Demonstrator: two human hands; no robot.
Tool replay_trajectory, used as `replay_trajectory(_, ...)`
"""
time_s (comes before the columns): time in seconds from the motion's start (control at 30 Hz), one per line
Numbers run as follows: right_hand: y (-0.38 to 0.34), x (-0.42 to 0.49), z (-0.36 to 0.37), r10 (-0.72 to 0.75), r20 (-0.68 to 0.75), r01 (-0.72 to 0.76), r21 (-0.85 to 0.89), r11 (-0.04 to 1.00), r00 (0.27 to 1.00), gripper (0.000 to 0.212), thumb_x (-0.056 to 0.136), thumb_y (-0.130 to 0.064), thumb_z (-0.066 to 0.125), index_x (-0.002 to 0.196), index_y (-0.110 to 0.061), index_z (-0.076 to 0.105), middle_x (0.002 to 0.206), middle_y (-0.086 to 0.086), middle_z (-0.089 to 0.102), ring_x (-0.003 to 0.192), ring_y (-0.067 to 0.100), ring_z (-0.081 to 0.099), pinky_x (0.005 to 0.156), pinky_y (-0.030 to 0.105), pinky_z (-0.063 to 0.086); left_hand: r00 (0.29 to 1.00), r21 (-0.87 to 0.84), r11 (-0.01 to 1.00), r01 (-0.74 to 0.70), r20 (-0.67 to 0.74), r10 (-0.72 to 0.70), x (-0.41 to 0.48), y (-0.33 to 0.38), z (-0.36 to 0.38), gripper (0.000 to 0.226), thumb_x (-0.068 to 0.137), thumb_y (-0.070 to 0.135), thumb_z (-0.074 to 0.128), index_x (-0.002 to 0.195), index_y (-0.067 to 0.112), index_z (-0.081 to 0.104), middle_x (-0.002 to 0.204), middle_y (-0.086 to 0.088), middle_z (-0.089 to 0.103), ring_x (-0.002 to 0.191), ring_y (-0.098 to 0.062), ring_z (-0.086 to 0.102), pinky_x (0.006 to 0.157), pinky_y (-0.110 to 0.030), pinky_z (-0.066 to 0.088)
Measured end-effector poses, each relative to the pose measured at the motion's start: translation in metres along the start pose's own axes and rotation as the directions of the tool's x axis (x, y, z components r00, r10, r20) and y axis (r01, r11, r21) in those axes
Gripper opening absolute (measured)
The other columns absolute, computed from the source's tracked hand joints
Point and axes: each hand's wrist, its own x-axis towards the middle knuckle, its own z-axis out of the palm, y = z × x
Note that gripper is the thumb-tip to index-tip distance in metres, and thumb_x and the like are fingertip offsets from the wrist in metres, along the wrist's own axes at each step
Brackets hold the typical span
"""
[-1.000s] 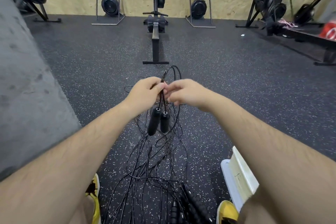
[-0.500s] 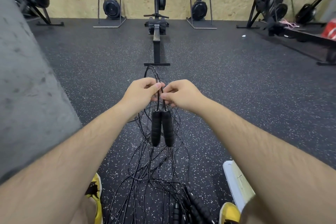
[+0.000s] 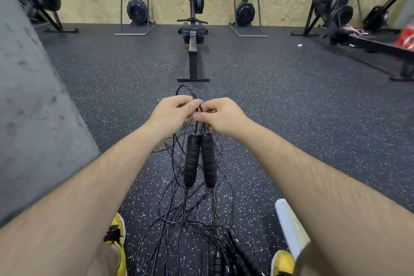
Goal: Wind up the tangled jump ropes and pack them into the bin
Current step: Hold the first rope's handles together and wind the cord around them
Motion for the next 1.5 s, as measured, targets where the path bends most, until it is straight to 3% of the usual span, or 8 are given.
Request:
replay_trajectory(0.33,-0.007,-0.002,-0.014,0.018,-0.029,-0.015,0.128,0.992,0.999,0.02,0.09,-0.023,0.072,0.085,-0.004,0.073,0.071,0.011,0.069,0.055,0.009,0.056,0.054,0.02,0.044,0.945,0.085,0.996,0.025,0.324,-0.051,-0.009,-0.023,0.006,0.034,0.09,0.038,0.074,0.122,0.027,0.069,0.121,0.008,0.072,0.119,-0.011,0.064,0.115,-0.04,0.04)
replay_trajectory(0.6,-0.004,0.0,-0.015,0.024,-0.08,-0.006,0.216,0.976,0.996,0.024,0.09,-0.026,0.072,0.082,-0.004,0.071,0.079,0.02,0.073,0.06,0.013,0.058,0.066,0.03,0.05,0.961,0.116,0.992,-0.053,0.277,0.019,-0.008,-0.016,0.011,0.018,0.096,0.027,0.068,0.1,0.044,0.071,0.093,0.031,0.072,0.087,0.013,0.06,0.087,-0.016,0.043)
replay_trajectory(0.77,-0.001,0.001,-0.01,0.111,-0.044,-0.103,0.153,0.983,0.993,0.02,0.094,-0.029,0.063,0.106,-0.013,0.068,0.09,0.0,0.068,0.076,0.01,0.061,0.077,0.027,0.055,0.996,0.2,0.979,-0.05,0.089,0.032,-0.003,-0.012,0.009,0.016,0.097,0.032,0.066,0.094,0.018,0.073,0.076,0.007,0.063,0.063,-0.004,0.046,0.063,-0.023,0.038)
replay_trajectory(0.97,-0.006,-0.017,-0.003,0.18,0.202,-0.166,-0.081,0.983,0.963,0.105,0.072,-0.049,0.081,0.154,-0.021,0.022,0.132,-0.001,0.054,0.118,0.016,0.056,0.096,0.035,0.046,0.981,0.036,0.997,0.075,-0.18,-0.068,0.005,-0.007,0.003,0.03,0.097,0.037,0.065,0.09,0.01,0.073,0.077,0.0,0.065,0.069,-0.014,0.052,0.07,-0.03,0.043)
replay_trajectory(1.07,-0.009,-0.026,0.017,0.136,0.103,-0.09,-0.362,0.928,0.985,0.137,0.053,-0.071,0.082,0.157,-0.024,0.006,0.151,0.004,0.036,0.136,0.027,0.043,0.107,0.049,0.042,0.981,-0.154,0.979,0.131,-0.121,-0.15,0.009,-0.009,0.001,0.044,0.094,0.046,0.061,0.092,0.005,0.074,0.084,-0.016,0.075,0.074,-0.03,0.066,0.094,-0.045,0.054)
replay_trajectory(1.27,-0.012,-0.026,0.034,0.003,-0.113,-0.071,-0.603,0.794,0.994,0.069,0.077,-0.033,0.075,0.129,-0.015,0.033,0.126,0.007,0.048,0.113,0.033,0.058,0.079,0.04,0.045,0.975,-0.336,0.925,0.179,-0.063,-0.212,0.002,0.002,0.01,0.048,0.105,0.032,0.05,0.1,-0.011,0.07,0.095,-0.036,0.069,0.065,-0.031,0.064,0.067,-0.034,0.057)
replay_trajectory(1.4,-0.01,-0.021,0.015,-0.084,-0.124,-0.021,-0.672,0.741,0.989,0.054,0.077,-0.024,0.071,0.12,-0.018,0.039,0.118,0.005,0.052,0.106,0.031,0.06,0.073,0.038,0.043,0.969,0.447,0.862,0.238,-0.166,-0.181,-0.009,0.012,-0.011,0.06,0.098,0.063,0.047,0.072,0.012,0.066,0.072,-0.004,0.073,0.066,-0.025,0.07,0.061,-0.031,0.053)
replay_trajectory(1.5,-0.006,-0.017,0.002,-0.155,-0.043,0.074,-0.732,0.678,0.987,0.051,0.075,-0.022,0.069,0.118,-0.02,0.041,0.116,0.003,0.054,0.105,0.031,0.06,0.071,0.037,0.04,0.961,0.782,0.622,-0.048,-0.134,0.242,-0.015,0.014,-0.028,0.047,0.09,0.065,0.059,0.089,0.017,0.061,0.097,-0.001,0.059,0.089,-0.021,0.056,0.077,-0.035,0.046)
